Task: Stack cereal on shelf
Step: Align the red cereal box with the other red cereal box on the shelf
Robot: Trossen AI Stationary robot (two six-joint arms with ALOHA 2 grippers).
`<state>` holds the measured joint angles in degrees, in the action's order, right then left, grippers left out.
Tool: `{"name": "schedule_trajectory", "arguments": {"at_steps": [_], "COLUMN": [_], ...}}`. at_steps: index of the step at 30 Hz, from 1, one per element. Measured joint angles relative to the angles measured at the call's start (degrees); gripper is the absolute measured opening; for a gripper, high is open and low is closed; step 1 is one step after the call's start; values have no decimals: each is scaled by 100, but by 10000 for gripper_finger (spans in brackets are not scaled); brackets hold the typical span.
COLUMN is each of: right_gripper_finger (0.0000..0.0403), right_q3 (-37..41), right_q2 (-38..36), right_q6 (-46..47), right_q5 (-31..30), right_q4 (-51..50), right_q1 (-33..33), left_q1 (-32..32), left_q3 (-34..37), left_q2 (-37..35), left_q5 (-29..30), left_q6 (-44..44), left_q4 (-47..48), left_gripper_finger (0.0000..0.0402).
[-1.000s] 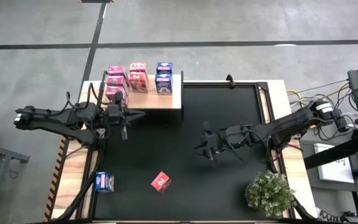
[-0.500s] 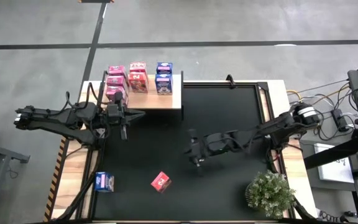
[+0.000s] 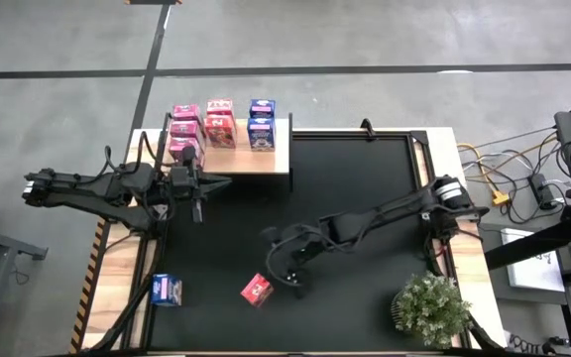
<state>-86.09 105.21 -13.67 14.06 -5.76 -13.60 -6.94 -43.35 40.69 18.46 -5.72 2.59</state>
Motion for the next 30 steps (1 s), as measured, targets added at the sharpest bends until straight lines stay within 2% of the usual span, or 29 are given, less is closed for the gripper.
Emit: {"name": "schedule_trajectory", "arguments": {"at_steps": [5,16,20,30], "right_gripper_finger": [59,68,114,281], "right_q3": [-337,-321,-284,-276], "right_q2": [240,254,254,343], "right_q6": [-100,68,282,468], "right_q5": [158,160,158,140], "right_q4": [-357,-339,-373,-527], "right_q1": [1,12,12,52], "left_q1": [0,0,0,0], "left_q3": [0,0,0,0], "left_q2": [-5,-27,-27,-29], "left_q5": [-1,0,0,0], "left_q6": [-2,-2,-2,0], "left_q4": [4,4,4,4], "left_gripper_finger": [0,0,0,0]}}
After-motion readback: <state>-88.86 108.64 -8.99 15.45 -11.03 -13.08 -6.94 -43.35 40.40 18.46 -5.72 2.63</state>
